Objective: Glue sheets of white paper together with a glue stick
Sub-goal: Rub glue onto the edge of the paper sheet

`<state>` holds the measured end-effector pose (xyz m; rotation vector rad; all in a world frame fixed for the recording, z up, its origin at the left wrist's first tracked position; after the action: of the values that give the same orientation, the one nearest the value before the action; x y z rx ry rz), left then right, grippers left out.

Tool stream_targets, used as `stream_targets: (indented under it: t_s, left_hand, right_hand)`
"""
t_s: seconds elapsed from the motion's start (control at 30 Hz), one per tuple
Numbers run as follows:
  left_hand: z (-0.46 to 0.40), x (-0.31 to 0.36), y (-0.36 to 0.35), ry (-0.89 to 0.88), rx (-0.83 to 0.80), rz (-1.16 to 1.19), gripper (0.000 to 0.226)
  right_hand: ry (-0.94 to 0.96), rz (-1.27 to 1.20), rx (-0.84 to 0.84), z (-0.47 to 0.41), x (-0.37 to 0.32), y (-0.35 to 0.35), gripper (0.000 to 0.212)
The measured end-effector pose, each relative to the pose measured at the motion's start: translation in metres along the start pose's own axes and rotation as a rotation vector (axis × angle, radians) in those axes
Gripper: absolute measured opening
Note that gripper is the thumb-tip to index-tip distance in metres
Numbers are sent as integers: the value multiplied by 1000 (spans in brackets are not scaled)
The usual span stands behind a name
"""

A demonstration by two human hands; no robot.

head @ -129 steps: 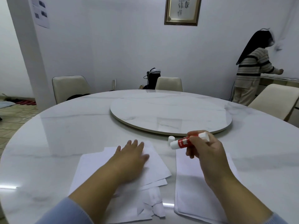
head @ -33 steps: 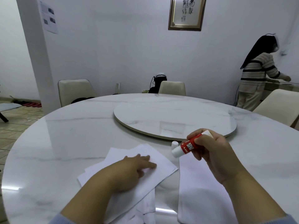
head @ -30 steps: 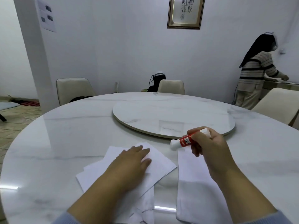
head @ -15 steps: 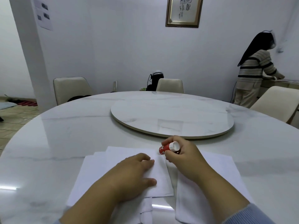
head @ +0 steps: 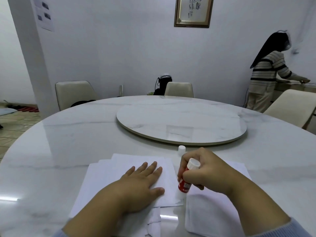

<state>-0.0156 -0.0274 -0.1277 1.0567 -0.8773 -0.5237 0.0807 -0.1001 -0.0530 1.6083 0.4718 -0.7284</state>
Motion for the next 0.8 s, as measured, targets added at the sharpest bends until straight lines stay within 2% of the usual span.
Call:
stream_targets:
  t_s: [0.07, 0.13, 0.2, 0.3, 0.37, 0.4, 0.47, 0.57, 0.8]
  left_hand:
    - [0, 1, 1, -5, 7, 12, 63]
    - [1, 2, 3, -11, 20, 36, 64]
    - [3, 4, 6, -27, 42, 77, 64]
    - [8, 8, 9, -48, 54, 139, 64]
    - [10, 14, 8, -65, 51, 156, 63]
    - [11, 16, 8, -72, 58, 164, 62]
    - [10, 18, 9, -80, 72, 183, 61]
    - [9, 16, 11, -77, 87, 208, 60]
    - [9, 15, 13, -93, 110, 241, 60]
  right_hand:
    - [-1, -77, -89, 2, 3, -7, 29]
    - [43, -234, -130, 3, 0, -7, 22]
    - [128, -566, 7, 2, -2, 17, 12]
    - [142, -1082, 347, 5, 19, 58, 25]
    - [92, -1178, 520, 5, 33, 66, 25]
    - [44, -1106, 567, 3, 37, 65, 28]
    - [-89, -795, 613, -9, 42, 62, 37]
    - [-216, -510, 546, -36, 40, 51, 50]
    - [-292, -49, 514, -84, 39, 41, 70]
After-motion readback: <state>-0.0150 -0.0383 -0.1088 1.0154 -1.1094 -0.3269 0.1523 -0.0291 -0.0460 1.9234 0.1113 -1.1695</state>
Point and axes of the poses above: each hand's wrist, its own z-axis away from the middle knuckle, its own y-axis out of the back of the hand, x = y × z, the point moved 10 cm from there along -z, towards the middle knuckle, and after that the axes turned 10 degrees about z, right-handed, at the moved point
